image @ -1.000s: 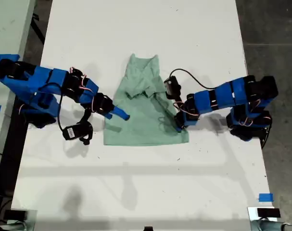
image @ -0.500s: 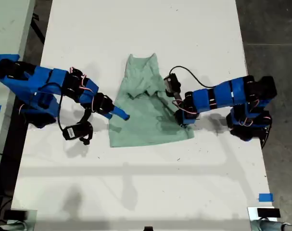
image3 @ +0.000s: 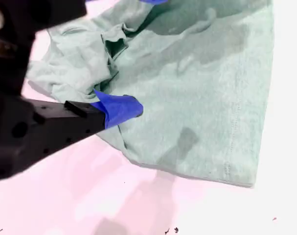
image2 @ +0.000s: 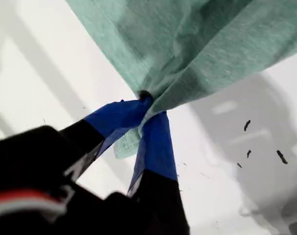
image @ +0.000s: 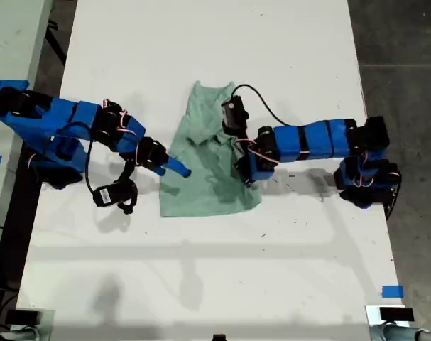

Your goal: Fold tshirt

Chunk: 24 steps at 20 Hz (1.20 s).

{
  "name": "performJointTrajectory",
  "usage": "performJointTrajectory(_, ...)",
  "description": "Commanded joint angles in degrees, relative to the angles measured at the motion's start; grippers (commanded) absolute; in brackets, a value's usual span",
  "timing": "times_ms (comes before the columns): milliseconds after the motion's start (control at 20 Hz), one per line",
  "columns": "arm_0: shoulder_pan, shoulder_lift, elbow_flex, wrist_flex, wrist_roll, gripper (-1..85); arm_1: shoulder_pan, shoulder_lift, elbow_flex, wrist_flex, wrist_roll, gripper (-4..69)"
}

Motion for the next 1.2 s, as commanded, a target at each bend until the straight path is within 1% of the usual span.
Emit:
performJointTrajectory(0, 0.9, 1.2, -0.7, -0.1, -0.6, 31.9, -0.5, -5.4, -11.9, 2.0, 2.7, -1.9)
performJointTrajectory(150, 0.9, 1.2, -0.7, -0.1, -0.6, 31.9, -0.4, -10.7, -17.7, 0.3, 5.9, -1.9)
performJointTrajectory(300, 1.0, 1.2, -0.7, 0.0, -0.6, 31.9, -0.2, -12.9, -18.5, -5.2, 8.2, -1.5)
performJointTrajectory(350, 1.0, 1.2, -0.7, 0.1, -0.7, 32.2, -0.2, -13.7, -18.6, -6.9, 9.2, 16.4)
performJointTrajectory(400, 1.0, 1.2, -0.7, 0.1, -0.7, 32.3, -0.3, -14.5, -19.2, -8.1, 9.8, 31.9)
performJointTrajectory(450, 1.0, 1.2, -0.7, 0.1, -0.8, 32.4, -0.3, -14.8, -19.2, -8.4, 10.4, 32.9)
performJointTrajectory(500, 1.0, 1.2, -0.9, 0.3, -0.8, 32.4, -0.1, -14.6, -19.4, -7.6, 10.9, 32.2)
performJointTrajectory(600, 1.1, 1.3, -1.1, 1.2, -1.2, 32.9, 0.8, -13.1, -21.2, -1.9, 11.5, 30.6)
performJointTrajectory(700, 1.1, 1.8, -1.1, 2.1, -1.8, 33.0, 1.8, -10.0, -23.8, 2.0, 9.9, 29.0)
performJointTrajectory(750, 1.1, 2.2, -1.4, 3.2, -2.4, 33.0, 2.4, -8.3, -24.5, 3.5, 9.2, 28.6)
performJointTrajectory(900, 0.4, 1.8, -1.6, 9.9, -6.2, 30.6, 4.7, -3.0, -22.9, 9.7, 8.4, 27.6)
performJointTrajectory(1000, -0.2, -1.3, -1.5, 13.2, -6.6, 30.2, 5.4, -0.9, -21.6, 11.3, 6.0, 27.4)
performJointTrajectory(1150, -1.0, -8.5, -3.7, 15.4, -6.2, 30.8, 6.2, 0.7, -20.9, 12.3, 1.7, 26.5)
